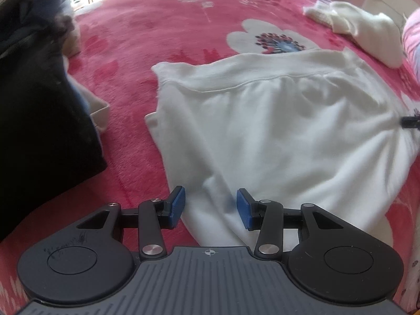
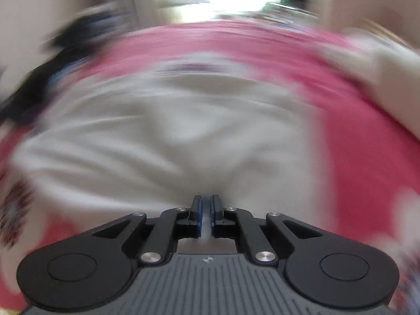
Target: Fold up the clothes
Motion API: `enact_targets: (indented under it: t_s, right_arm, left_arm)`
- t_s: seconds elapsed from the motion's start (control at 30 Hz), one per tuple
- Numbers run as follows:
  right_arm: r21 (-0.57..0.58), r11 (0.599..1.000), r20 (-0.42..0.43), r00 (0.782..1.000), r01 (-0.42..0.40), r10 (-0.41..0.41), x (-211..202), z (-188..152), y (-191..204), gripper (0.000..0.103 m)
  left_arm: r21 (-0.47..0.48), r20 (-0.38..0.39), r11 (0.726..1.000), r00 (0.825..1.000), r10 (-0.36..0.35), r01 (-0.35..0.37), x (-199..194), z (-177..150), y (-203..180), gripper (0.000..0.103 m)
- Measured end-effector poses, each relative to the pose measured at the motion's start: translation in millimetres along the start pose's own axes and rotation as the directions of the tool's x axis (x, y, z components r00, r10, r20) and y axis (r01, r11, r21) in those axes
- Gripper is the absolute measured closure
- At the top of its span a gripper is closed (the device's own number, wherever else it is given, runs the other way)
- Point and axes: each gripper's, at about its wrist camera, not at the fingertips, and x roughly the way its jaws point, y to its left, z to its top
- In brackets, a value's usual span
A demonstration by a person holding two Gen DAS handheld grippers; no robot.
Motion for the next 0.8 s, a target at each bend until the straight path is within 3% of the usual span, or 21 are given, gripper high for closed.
enact_targets:
  t_s: [0.07, 0.13, 0.17, 0.27, 0.33, 0.37, 0.43, 0.5, 0.57, 0.6, 0.67, 0.73, 0.8]
  right_arm:
    - [0.029, 0.992, -0.017, 0.993, 0.119, -0.118, -9, -1, -19, 0.091]
    - [0.064, 0.99, 0.022, 0.991, 0.128, -0.129, -19, 9, -16, 0.091]
    - [0.061, 0.993, 0.067, 0.993, 0.098, -0.102, -22, 14, -5, 0.091]
    - [0.041, 0.995, 0.155, 0.985, -0.089, 0.082, -8, 33, 40, 0.091]
    - [-0.001, 0.986, 0.144, 0.976, -0.165, 0.163, 15, 40, 65, 0.09]
    - [-0.017, 0.987, 0.128, 0.979, -0.16, 0.161, 26, 40, 69, 0.091]
    - [0.025, 0.994, 0.114, 0.988, -0.103, 0.1, 40, 32, 48, 0.103]
    - [0.119, 0.993, 0.132, 0.991, 0.015, -0.031, 32, 33, 21, 0.103]
    - [0.213, 0.965, 0.135, 0.973, 0.154, -0.186, 22, 37, -4, 0.092]
    - [0.247, 0.952, 0.135, 0.967, 0.18, -0.218, 14, 40, -12, 0.091]
    - [0.236, 0.958, 0.147, 0.968, 0.163, -0.201, 2, 51, -7, 0.087]
    - [0.138, 0.981, 0.179, 0.971, 0.135, -0.159, -3, 62, 23, 0.083]
    - [-0.001, 0.999, 0.212, 0.976, 0.04, -0.039, 0, 72, 71, 0.08]
  left_arm:
    - [-0.013, -0.003, 1.0, 1.0, -0.005, 0.005, 3, 1, 2, 0.059]
    - [-0.006, -0.001, 1.0, 1.0, -0.002, 0.002, 4, 2, 1, 0.058]
    - [0.0, 0.0, 1.0, 1.0, 0.001, -0.001, 5, 3, 0, 0.058]
    - [-0.009, 0.001, 1.0, 1.0, 0.011, -0.011, 6, 3, -1, 0.057]
    - [-0.017, -0.001, 1.0, 1.0, 0.019, -0.019, 5, 2, -1, 0.056]
    - [-0.023, -0.004, 0.999, 1.0, 0.025, -0.025, 5, 1, 0, 0.053]
    - [-0.055, -0.005, 0.998, 1.0, 0.026, -0.026, 2, -2, 7, 0.049]
    - [-0.095, -0.005, 0.995, 1.0, 0.02, -0.021, -2, -6, 15, 0.049]
    - [-0.134, 0.001, 0.991, 1.0, 0.012, -0.012, -6, -8, 25, 0.049]
    - [-0.149, 0.002, 0.989, 1.0, 0.009, -0.009, -7, -9, 29, 0.049]
    - [-0.172, 0.004, 0.985, 1.0, 0.001, 0.0, -9, -9, 35, 0.049]
    - [-0.177, 0.006, 0.984, 1.0, 0.014, -0.013, -10, -8, 38, 0.049]
    - [-0.171, -0.001, 0.984, 0.999, 0.047, -0.046, -13, -9, 41, 0.049]
